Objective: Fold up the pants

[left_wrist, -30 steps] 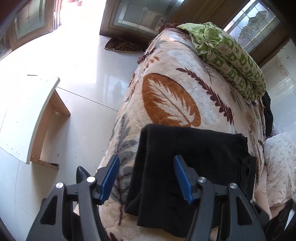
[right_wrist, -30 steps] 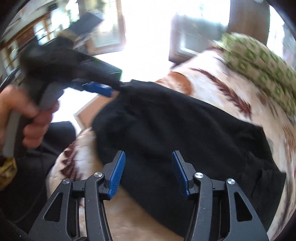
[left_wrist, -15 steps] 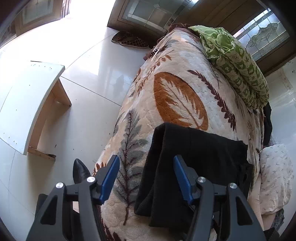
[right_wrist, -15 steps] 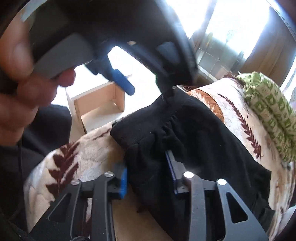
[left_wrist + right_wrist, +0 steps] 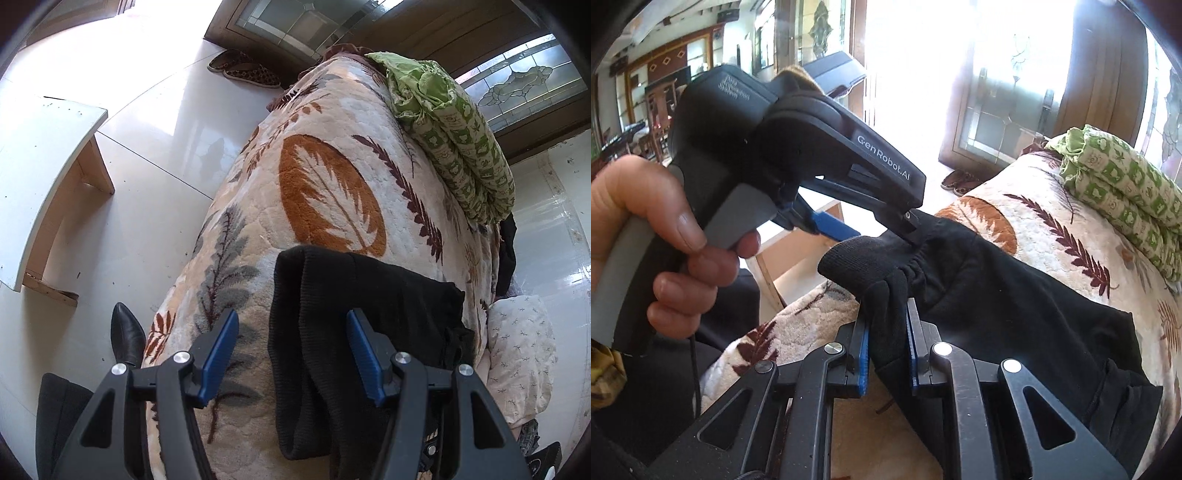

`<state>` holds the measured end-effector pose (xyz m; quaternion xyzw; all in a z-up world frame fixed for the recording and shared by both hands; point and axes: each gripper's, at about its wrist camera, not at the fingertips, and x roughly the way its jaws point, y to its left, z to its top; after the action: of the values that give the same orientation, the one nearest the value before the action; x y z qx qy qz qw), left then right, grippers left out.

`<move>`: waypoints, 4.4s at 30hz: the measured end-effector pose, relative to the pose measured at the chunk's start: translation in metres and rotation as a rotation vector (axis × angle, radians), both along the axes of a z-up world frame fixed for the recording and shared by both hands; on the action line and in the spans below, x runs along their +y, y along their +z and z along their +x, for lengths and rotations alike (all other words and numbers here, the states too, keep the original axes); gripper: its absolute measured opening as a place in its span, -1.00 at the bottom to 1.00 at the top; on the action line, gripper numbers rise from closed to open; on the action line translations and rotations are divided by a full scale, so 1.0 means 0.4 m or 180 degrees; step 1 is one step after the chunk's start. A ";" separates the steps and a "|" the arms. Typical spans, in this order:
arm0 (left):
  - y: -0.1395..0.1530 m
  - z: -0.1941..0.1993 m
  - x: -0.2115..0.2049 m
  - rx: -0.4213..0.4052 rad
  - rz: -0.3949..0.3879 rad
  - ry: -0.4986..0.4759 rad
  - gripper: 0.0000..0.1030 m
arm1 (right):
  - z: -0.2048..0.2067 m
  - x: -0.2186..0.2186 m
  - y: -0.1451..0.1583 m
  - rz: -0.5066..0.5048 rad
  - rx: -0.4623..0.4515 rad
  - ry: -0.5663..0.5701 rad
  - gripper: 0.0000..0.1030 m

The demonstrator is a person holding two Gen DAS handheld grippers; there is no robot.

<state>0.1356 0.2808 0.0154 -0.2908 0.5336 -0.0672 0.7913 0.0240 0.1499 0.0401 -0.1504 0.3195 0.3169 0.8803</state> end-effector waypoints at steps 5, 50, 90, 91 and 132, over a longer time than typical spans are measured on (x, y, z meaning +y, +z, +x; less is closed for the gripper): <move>0.005 0.004 -0.027 -0.0032 -0.0089 -0.0118 0.20 | 0.000 -0.012 0.013 0.0080 0.0011 -0.0029 -0.72; -0.021 -0.002 -0.016 0.0028 -0.0357 -0.0002 0.12 | 0.079 -0.059 -0.004 0.0533 0.0514 -0.0140 -0.71; 0.217 -0.064 -0.231 -0.0644 0.0133 -0.0489 -0.58 | 0.011 -0.230 0.079 0.1071 0.0464 -0.0360 -0.72; 0.222 -0.064 -0.244 -0.0654 0.0134 -0.0525 -0.58 | 0.010 -0.240 0.080 0.1099 0.0475 -0.0381 -0.72; 0.183 0.017 -0.879 -0.0605 0.0577 -0.1680 0.14 | -0.009 -0.791 -0.112 0.2101 0.1348 -0.2113 -0.41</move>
<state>0.1423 -0.0710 0.0885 -0.0625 0.5181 -0.2497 0.8156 0.0204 -0.1666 -0.0046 0.3125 0.4043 0.1279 0.8500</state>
